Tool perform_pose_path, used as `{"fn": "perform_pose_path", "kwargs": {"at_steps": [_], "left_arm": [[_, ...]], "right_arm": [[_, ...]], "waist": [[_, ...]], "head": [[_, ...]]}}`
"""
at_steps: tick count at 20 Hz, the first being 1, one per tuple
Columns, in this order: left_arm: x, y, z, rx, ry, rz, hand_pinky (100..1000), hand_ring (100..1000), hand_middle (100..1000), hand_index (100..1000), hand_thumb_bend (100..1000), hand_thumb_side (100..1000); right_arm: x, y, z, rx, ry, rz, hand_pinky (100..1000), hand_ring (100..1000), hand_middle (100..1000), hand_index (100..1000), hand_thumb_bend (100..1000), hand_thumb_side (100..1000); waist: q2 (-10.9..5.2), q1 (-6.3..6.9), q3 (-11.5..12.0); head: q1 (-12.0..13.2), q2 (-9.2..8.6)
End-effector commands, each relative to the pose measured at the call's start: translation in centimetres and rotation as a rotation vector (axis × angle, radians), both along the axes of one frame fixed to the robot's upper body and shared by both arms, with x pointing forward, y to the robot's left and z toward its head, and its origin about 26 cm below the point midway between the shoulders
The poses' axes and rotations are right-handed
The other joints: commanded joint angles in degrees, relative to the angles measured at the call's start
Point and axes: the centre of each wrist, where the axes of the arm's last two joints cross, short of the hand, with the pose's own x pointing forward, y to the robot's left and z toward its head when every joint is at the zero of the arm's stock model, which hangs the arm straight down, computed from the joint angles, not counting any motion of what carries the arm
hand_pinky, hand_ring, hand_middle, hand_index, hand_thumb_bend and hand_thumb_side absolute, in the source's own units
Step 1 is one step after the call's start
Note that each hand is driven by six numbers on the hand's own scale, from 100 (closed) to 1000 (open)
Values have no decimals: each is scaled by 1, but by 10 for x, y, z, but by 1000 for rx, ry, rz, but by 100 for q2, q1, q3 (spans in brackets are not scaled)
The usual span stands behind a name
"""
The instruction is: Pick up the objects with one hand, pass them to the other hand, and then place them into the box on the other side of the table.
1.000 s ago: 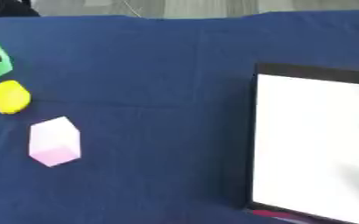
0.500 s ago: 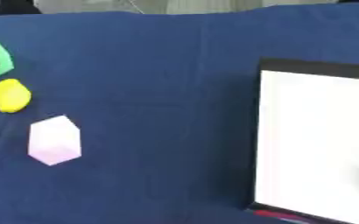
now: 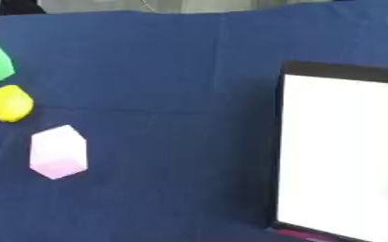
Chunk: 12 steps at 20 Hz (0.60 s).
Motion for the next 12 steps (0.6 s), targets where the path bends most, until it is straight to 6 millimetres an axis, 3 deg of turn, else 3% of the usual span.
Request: {"fn": "perform_pose_path", "kwargs": {"at_steps": [1, 12], "left_arm": [[-13, 18, 18, 20, -55, 61, 878, 832, 752, 796, 675, 100], [-15, 17, 29, 0, -144, 66, 877, 820, 736, 774, 676, 100]], "right_arm": [[-1, 1, 8, -27, -19, 9, 863, 901, 711, 974, 100, 387], [-1, 2, 7, -42, -10, 7, 864, 902, 710, 974, 100, 391]], "waist": [[-26, 76, -17], [-5, 110, -34]], "head": [[49, -81], [15, -86]]}}
